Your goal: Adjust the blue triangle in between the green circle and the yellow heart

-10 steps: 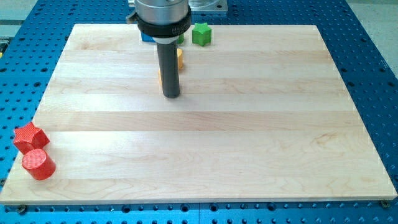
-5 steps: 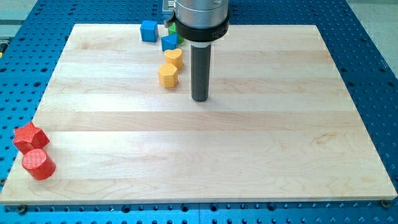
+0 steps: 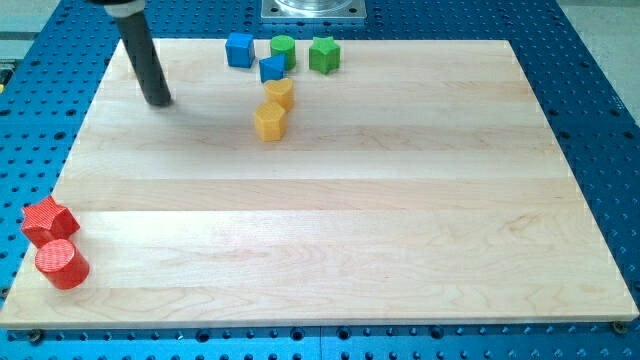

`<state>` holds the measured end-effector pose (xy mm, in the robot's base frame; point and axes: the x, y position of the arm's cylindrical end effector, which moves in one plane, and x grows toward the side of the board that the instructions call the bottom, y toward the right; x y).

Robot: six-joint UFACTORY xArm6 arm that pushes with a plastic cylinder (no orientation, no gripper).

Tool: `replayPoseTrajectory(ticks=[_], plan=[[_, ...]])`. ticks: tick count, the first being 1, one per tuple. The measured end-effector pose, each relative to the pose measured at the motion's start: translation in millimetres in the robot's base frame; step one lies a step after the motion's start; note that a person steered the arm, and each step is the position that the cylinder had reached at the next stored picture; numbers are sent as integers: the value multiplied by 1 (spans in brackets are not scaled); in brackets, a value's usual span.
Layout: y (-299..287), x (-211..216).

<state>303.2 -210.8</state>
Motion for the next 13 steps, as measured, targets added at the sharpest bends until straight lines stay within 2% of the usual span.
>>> replayPoseTrajectory(ticks=[2,4,6,11,12,13], plan=[[59,-11],[78,-35],[113,-36],[122,-36],[50,3],[-36,80]])
